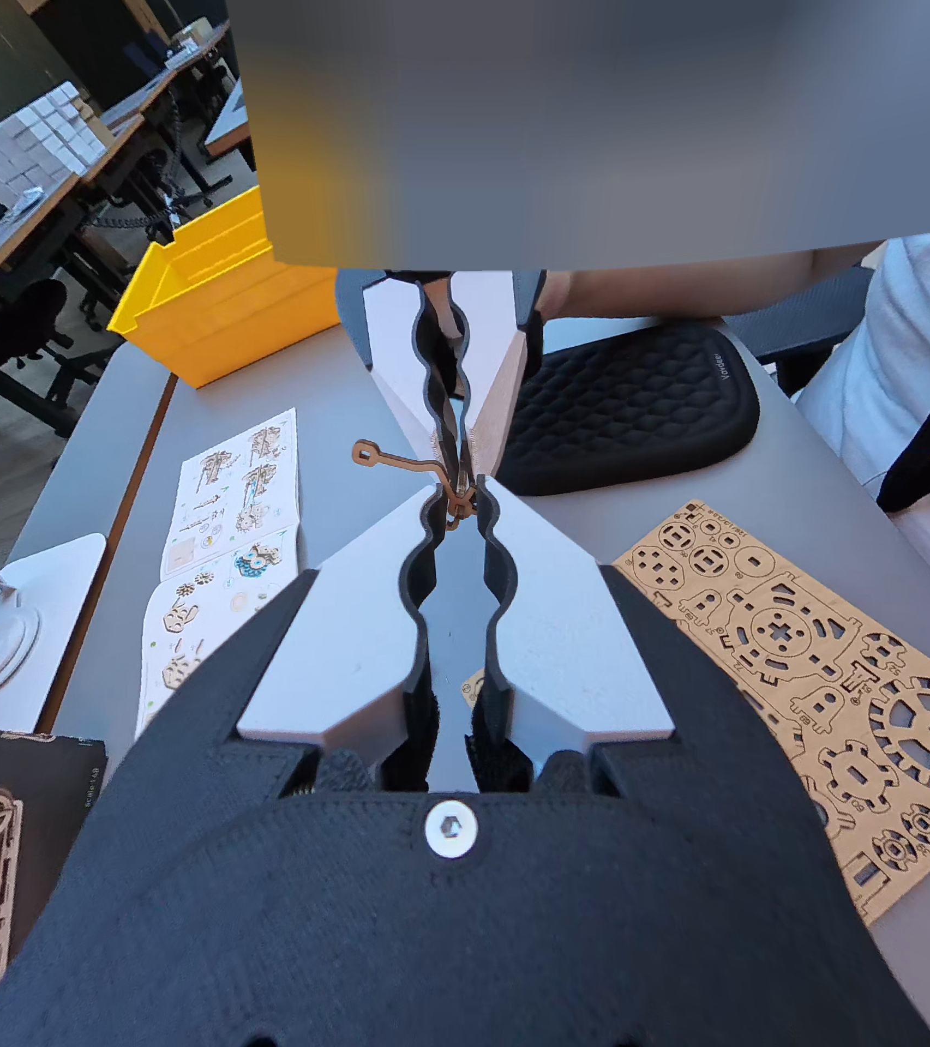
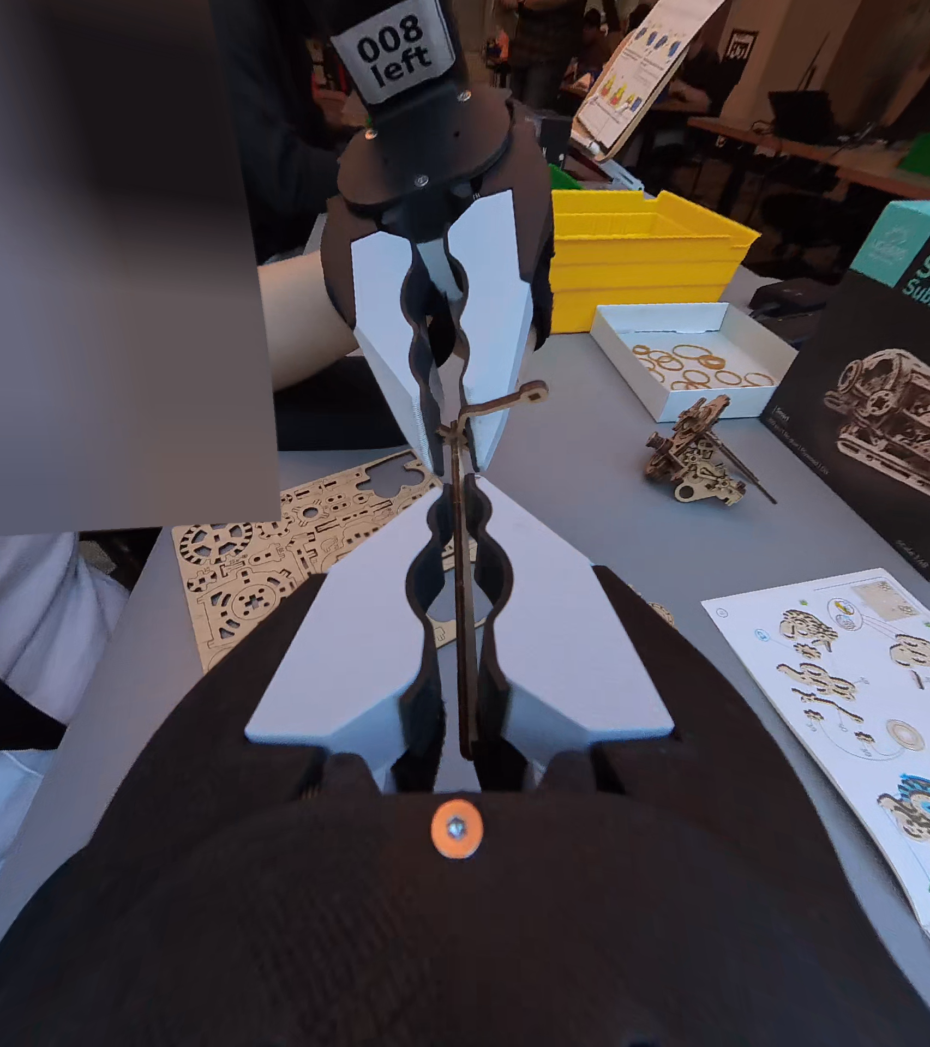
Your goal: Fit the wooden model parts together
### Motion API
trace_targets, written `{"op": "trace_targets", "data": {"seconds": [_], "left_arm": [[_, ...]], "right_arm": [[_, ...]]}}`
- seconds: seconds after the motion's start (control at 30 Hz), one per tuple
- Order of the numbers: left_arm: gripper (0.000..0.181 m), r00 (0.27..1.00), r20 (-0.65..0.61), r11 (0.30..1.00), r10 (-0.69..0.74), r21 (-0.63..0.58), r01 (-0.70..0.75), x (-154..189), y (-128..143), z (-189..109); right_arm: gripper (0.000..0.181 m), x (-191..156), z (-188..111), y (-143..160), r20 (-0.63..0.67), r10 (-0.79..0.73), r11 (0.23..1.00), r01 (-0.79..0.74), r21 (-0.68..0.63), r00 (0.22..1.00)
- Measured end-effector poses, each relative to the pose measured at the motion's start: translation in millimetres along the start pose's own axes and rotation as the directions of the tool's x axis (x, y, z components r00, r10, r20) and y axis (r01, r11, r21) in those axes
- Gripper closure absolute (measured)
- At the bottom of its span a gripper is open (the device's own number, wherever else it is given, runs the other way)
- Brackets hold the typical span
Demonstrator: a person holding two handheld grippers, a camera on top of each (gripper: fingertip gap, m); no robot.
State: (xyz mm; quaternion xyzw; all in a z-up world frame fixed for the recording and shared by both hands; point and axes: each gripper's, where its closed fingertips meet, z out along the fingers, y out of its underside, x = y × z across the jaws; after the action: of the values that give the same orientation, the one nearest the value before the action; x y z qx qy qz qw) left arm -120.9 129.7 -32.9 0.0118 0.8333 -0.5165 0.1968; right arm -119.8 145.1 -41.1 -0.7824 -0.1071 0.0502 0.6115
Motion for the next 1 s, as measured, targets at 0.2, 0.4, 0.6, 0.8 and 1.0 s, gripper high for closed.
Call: {"op": "trace_targets", "data": {"seconds": [0.2,0.4,0.6,0.8,1.0], "left_arm": [[0.174,0.999,-0.038,0.999,-0.014,-0.04,0.012,6,9,5],[0.174,0.995,0.096,0.998,0.001,0.07,-0.008,-16,-11,-6],[0.174,0.996,0.09,0.992,-0.021,0.129,0.01,-16,-22,-14],[0.173,0.998,0.044,0.993,-0.033,0.11,0.028,-8,-19,-12],[0.174,0.999,0.05,1.0,0.018,0.018,-0.019,-6,-12,-11]], "right_arm": [[0.179,2,-2,7,-0.027,-0.081,0.995,0.079,-0.063,0.996],[0.179,11,-4,-22,-0.13,-0.049,0.989,0.067,0.136,0.99],[0.18,8,-5,-31,-0.162,-0.094,0.975,0.124,0.184,0.982],[0.18,3,-4,-27,-0.175,-0.196,0.969,0.218,0.118,0.965],[0.179,2,-5,-21,-0.145,-0.199,0.974,0.212,0.08,0.969]]}}
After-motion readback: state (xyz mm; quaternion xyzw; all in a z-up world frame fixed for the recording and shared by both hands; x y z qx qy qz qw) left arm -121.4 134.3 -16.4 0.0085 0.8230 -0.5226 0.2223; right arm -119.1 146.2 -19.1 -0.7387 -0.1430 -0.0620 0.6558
